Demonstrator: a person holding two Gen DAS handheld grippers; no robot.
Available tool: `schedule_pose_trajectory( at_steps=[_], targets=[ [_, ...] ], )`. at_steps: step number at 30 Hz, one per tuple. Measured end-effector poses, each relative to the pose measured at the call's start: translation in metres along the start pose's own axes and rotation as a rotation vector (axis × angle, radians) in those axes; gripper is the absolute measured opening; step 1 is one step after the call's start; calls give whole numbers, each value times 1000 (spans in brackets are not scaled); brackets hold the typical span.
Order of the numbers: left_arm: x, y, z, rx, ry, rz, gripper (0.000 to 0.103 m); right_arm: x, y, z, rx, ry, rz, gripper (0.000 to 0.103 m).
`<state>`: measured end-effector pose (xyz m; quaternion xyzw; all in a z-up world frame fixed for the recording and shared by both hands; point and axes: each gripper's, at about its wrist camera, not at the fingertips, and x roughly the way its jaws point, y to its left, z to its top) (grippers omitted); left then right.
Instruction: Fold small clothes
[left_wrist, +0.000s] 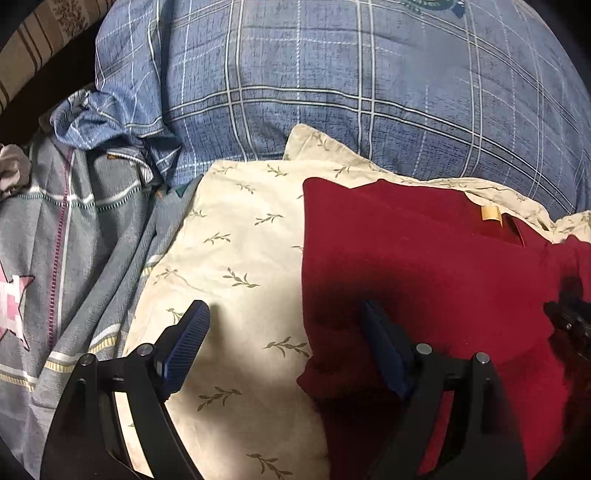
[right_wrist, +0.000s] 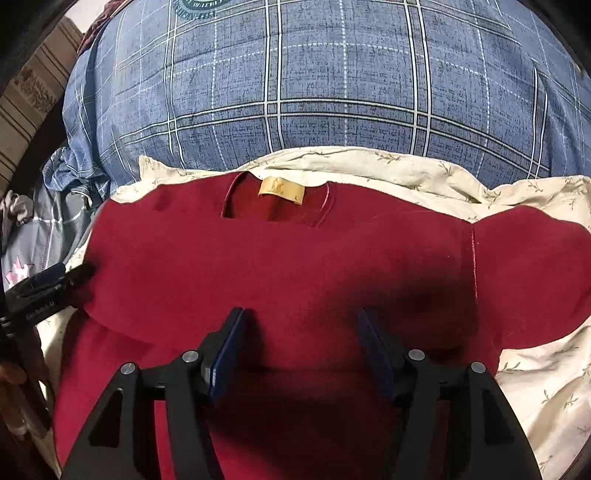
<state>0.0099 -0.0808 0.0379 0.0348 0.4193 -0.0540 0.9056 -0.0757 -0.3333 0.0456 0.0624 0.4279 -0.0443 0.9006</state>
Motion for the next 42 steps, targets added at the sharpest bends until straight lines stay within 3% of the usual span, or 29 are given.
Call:
schedule_pose_trajectory(
  at_steps=[8, 16, 18, 20, 25, 32, 36, 42],
  targets=[
    [-1, 1, 0, -4, 3, -4, 84, -22, 29, 2, -50, -28, 82, 68],
    [-12, 20, 9, -35, -17, 7, 84, -17, 62, 5, -74, -39, 192, 69],
    [-15, 34, 13, -68, -33, 35, 84, -17, 77, 3, -88, -41, 247, 69],
    [-17, 51, 16, -113, -38, 61, 84, -11, 96, -1, -97, -13, 354, 69],
    [-15, 79, 17, -195, -21, 59, 84, 7, 136, -11, -88, 61, 549, 69],
    [-21, 86, 23, -188, -53, 61, 84, 27, 178, -10, -136, 33, 545, 70],
    [-23, 96, 27, -204, -60, 77, 84, 33, 201, -2, -174, -24, 549, 70],
    [-25, 115, 30, -262, -76, 83, 84, 40, 229, -9, -244, -14, 585, 74]
  ],
)
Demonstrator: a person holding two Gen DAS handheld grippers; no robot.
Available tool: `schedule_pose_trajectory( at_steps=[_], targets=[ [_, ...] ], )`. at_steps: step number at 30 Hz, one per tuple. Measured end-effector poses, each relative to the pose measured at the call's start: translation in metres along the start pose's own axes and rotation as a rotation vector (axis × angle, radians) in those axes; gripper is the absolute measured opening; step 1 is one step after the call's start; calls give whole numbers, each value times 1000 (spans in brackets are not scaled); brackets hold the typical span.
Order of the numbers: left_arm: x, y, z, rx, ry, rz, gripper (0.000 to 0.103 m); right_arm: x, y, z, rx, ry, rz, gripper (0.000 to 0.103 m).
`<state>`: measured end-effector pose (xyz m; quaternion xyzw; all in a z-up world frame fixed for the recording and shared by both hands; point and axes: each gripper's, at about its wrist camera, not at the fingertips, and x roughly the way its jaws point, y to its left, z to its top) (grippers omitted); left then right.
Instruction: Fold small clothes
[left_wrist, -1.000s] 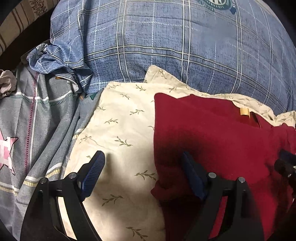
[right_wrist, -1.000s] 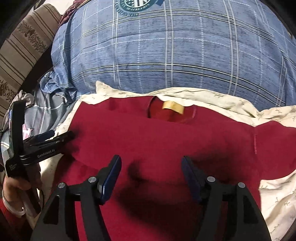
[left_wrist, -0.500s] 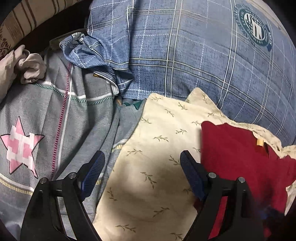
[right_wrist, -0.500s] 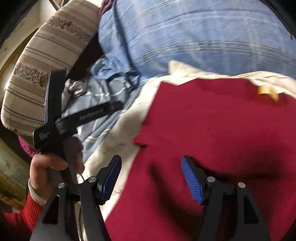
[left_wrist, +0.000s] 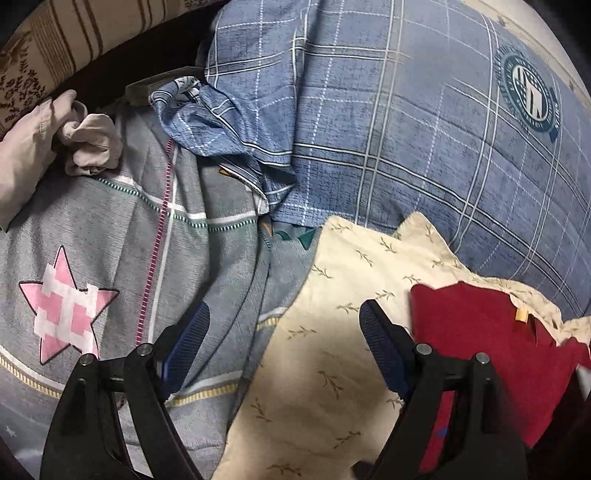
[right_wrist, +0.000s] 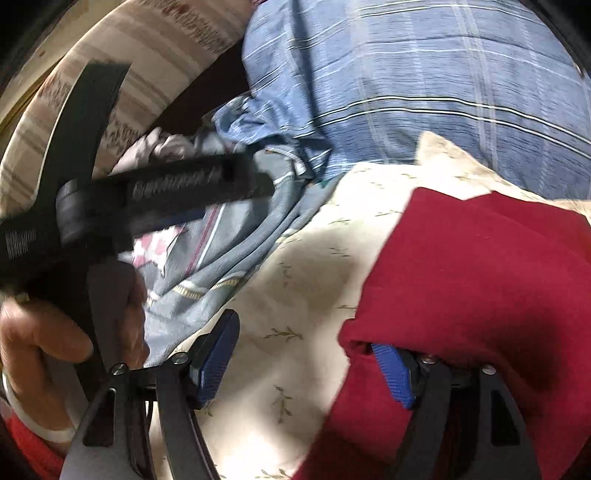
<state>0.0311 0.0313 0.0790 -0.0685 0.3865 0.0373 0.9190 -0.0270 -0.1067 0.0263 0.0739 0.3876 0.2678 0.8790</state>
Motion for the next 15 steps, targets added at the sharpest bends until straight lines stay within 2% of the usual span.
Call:
schedule_pose_trajectory(
  at_steps=[5, 8, 9, 11, 13, 15],
  targets=[
    [0, -8, -2, 40, 6, -4, 84, -2, 2, -5, 8, 18, 13, 74],
    [0, -14, -6, 77, 11, -22, 84, -34, -10, -12, 64, 15, 40, 73],
    [-1, -16, -7, 82, 13, -36, 84, -51, -15, -16, 69, -2, 25, 73],
    [-5, -24, -10, 105, 11, -69, 84, -90, -27, -24, 65, -67, -41, 73],
    [-11, -36, -15, 139, 2, -105, 84, -129, -46, -28, 61, -139, -143, 73],
    [-15, -48, -22, 170, -1, -147, 84, -160, -74, -28, 80, -160, -353, 73]
  ],
)
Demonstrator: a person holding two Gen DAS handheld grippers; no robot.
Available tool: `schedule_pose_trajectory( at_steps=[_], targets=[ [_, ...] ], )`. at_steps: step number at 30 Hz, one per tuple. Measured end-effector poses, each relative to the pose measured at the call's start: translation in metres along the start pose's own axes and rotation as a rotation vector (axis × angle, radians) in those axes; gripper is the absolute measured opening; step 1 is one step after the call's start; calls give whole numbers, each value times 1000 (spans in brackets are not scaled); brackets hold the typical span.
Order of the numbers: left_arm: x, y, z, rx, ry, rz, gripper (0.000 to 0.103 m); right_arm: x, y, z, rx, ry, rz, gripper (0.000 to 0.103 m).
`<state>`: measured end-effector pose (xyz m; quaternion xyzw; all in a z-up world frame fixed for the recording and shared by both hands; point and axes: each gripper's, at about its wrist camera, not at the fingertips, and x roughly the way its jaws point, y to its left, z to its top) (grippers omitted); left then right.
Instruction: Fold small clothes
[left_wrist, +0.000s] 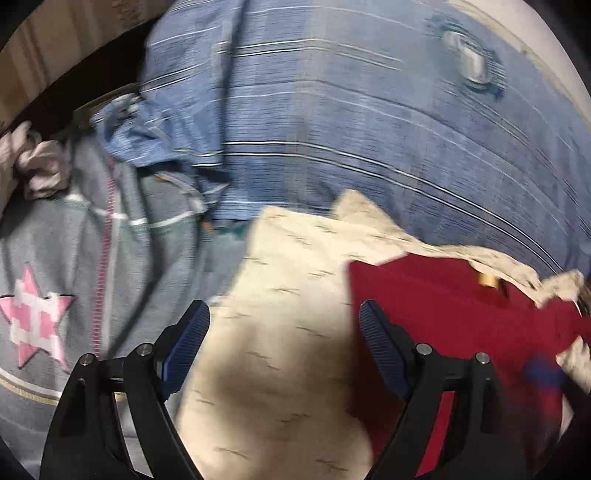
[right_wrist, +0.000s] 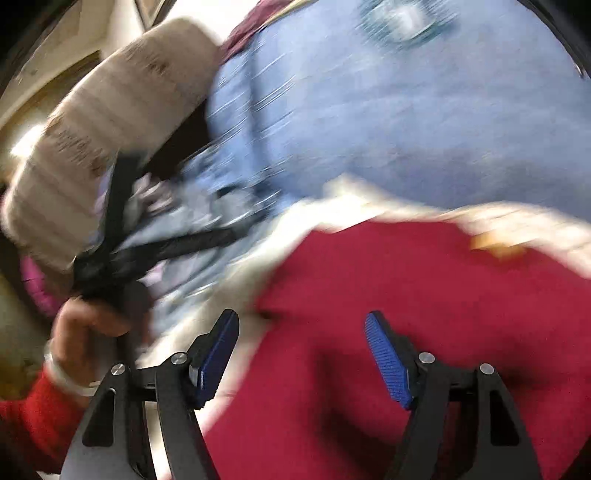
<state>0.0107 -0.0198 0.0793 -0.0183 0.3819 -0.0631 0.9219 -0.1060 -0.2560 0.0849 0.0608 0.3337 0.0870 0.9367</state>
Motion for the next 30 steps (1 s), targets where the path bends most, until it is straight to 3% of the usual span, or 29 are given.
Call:
schedule_pose_trajectory(
  at_steps=[4, 6, 8, 12, 16, 19, 24, 27, 30],
  targets=[
    [6, -38, -14, 97, 27, -67, 84, -3, -79, 9, 114, 31, -263, 70],
    [13, -52, -21, 142, 42, -70, 84, 10, -115, 7, 175, 87, -336, 62],
    [24, -65, -27, 192, 59, -42, 84, 22, -135, 1, 195, 135, -349, 55],
    [42, -74, -33, 223, 94, 0, 84, 18, -138, -7, 199, 142, -360, 54],
    [43, -70, -36, 205, 59, -42, 85, 5, -127, -7, 167, 115, -339, 60],
    [44, -68, -37, 195, 63, -48, 86, 21, -125, -18, 142, 185, -348, 62],
    [40, -65, -38, 193, 62, -50, 86, -16, -137, -9, 194, 125, -292, 66],
    [36, -63, -36, 180, 60, -57, 86, -54, -163, -5, 236, 56, -372, 77],
    [34, -60, -35, 164, 56, -65, 86, -100, -214, -12, 379, -33, -457, 90]
  ],
)
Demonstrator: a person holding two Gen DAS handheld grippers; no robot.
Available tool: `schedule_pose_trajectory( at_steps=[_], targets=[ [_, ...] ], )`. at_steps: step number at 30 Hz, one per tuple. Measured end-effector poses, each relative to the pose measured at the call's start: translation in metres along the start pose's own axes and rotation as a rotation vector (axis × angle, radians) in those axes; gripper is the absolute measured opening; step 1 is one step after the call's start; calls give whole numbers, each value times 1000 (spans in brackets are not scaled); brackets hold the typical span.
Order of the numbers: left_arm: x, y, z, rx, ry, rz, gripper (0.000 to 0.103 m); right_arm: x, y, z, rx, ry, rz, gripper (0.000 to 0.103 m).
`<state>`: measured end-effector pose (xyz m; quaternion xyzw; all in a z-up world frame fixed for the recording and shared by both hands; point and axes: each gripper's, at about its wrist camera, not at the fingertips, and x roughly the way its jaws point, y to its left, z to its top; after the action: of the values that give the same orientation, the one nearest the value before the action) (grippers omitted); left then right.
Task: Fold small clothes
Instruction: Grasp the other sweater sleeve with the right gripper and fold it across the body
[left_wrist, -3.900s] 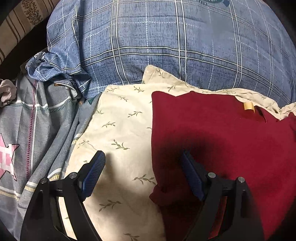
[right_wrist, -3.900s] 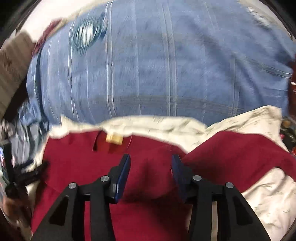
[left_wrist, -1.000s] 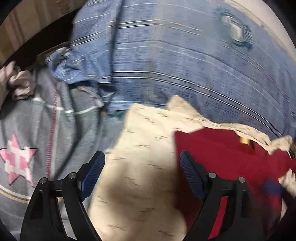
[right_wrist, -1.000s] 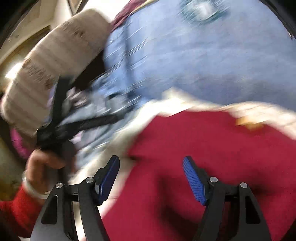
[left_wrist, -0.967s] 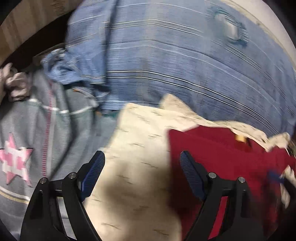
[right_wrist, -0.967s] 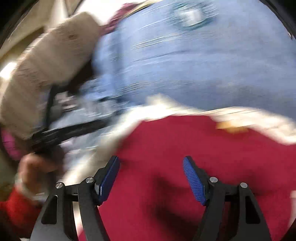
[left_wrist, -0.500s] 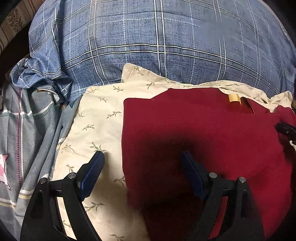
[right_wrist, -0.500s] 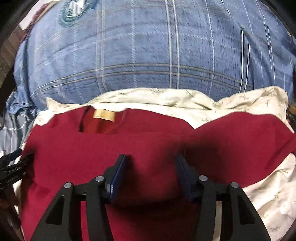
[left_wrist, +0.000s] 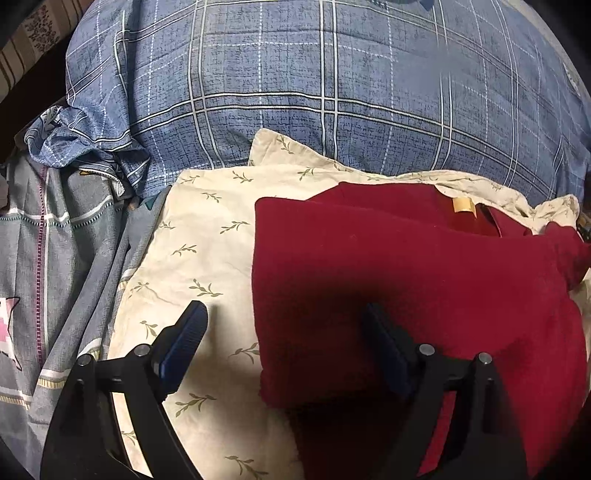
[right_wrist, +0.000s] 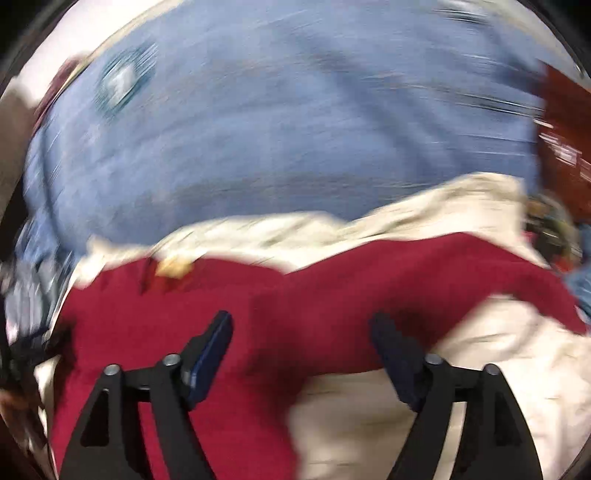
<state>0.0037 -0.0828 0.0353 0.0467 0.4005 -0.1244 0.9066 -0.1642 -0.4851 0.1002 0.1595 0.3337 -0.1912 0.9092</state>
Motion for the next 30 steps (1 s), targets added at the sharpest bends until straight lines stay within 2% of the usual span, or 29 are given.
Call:
schedule_pose_trajectory(
  at_steps=[4, 6, 11, 13, 15, 17, 18, 22, 30],
  targets=[
    [0, 2, 0, -12, 0, 1, 86, -1, -97, 7, 360, -29, 15, 91],
    [1, 3, 0, -14, 1, 2, 86, 5, -129, 7, 504, -48, 40, 92],
    [0, 1, 0, -4, -4, 11, 86, 27, -174, 8, 741, -109, 127, 92],
    [1, 1, 0, 1, -5, 12, 86, 34, -185, 8, 784, -109, 113, 81],
    [1, 2, 0, -1, -5, 11, 86, 35, -190, 8, 775, -104, 99, 28],
    [0, 4, 1, -9, -6, 10, 86, 25, -190, 12, 715, -119, 70, 14],
    [0, 5, 2, -13, -8, 10, 86, 16, -188, 14, 680, -140, 50, 11],
    [-4, 10, 3, -37, -17, 11, 86, -16, -178, 25, 567, -201, -2, 10],
    [-6, 12, 1, -39, -19, 17, 86, -36, -139, 35, 393, -203, -6, 10]
  ],
)
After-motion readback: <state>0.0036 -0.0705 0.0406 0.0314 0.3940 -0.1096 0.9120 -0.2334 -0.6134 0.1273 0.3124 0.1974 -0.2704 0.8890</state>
